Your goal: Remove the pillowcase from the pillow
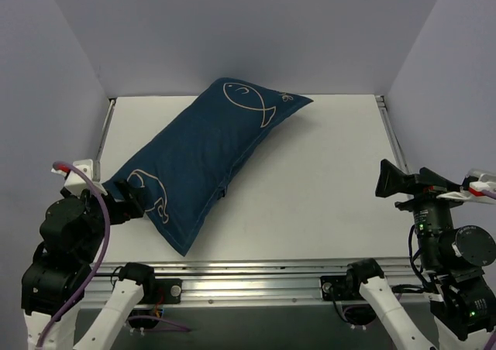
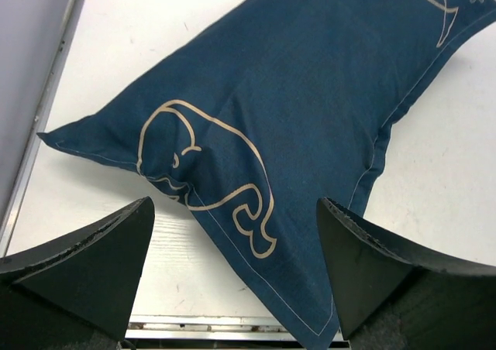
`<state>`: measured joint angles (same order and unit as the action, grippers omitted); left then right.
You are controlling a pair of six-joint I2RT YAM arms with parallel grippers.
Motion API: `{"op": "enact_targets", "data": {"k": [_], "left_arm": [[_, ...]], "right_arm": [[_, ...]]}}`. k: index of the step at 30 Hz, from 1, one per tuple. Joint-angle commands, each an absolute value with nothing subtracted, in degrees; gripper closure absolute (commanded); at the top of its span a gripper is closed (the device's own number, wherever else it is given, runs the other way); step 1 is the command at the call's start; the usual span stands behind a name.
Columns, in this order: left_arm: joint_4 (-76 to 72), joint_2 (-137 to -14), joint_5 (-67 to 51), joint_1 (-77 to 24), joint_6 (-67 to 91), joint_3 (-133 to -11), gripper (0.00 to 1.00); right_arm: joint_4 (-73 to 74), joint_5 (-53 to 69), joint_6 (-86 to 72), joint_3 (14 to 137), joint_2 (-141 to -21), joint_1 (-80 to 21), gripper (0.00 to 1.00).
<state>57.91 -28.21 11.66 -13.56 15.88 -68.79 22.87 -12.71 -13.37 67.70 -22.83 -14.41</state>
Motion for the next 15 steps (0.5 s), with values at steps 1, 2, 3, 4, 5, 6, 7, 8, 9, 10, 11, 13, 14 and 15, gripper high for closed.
{"op": "enact_targets", "data": {"k": [1, 2, 3, 4, 5, 6, 7, 8, 9, 10, 11, 13, 14, 15], "left_arm": [[57.75, -31.81, 8.88, -13.8, 15.65, -68.64, 0.06], [57.74, -32.77, 8.62, -13.8, 15.47, -68.82, 0.06], [57.74, -35.13, 8.79, -13.8, 15.21, -68.91, 0.06], [57.4, -36.55, 9.14, -13.8, 15.12, -69.08, 0.06], [56.96, -37.78, 9.31, -13.8, 14.94, -69.26, 0.06], [56.34, -40.66, 9.32, -13.89, 14.85, -69.34, 0.06], [54.68, -42.35, 8.45, -13.89, 14.68, -69.61, 0.06], [53.71, -43.84, 7.48, -13.8, 14.33, -69.87, 0.06], [52.66, -47.51, 6.6, -13.8, 13.8, -70.74, 0.06], [50.56, -49.55, 5.81, -13.89, 13.8, -71.45, 0.06], [49.41, -53.49, 5.02, -13.89, 14.06, -71.98, 0.06], [45.38, -57.2, 4.92, -14.67, 14.5, -73.91, 0.06], [43.96, -60.78, 5.62, -15.2, 14.5, -74.53, 0.06], [42.47, -62.39, 6.32, -15.9, 14.24, -75.14, 0.06]], "right_arm": [[19.07, -10.2, -15.29, 66.8, -24.43, -14.77, 0.0], [19.07, -9.59, -15.73, 66.45, -24.69, -14.77, 0.0], [18.99, -8.45, -16.52, 66.01, -24.96, -14.85, 0.0], [18.81, -7.83, -16.87, 65.57, -25.57, -14.77, 0.0], [18.9, -7.13, -17.14, 64.61, -26.1, -14.77, 0.0], [18.9, -5.99, -17.49, 64.16, -26.63, -14.85, 0.0], [19.16, -5.28, -18.19, 63.9, -28.28, -14.77, 0.0], [20.2, -4.66, -18.63, 63.98, -29.26, -14.77, 0.0], [20.65, -3.01, -18.89, 63.98, -30.22, -14.77, 0.0], [21.44, -2.03, -19.33, 64.07, -32.32, -14.77, 0.0], [21.71, -1.33, -19.51, 63.64, -33.13, -14.77, 0.0], [22.15, -0.44, -20.21, 62.93, -35.49, -14.77, 0.0], [22.24, 1.65, -20.65, 62.49, -36.2, -14.77, 0.0], [22.41, 2.54, -20.83, 61.79, -36.91, -14.77, 0.0]]}}
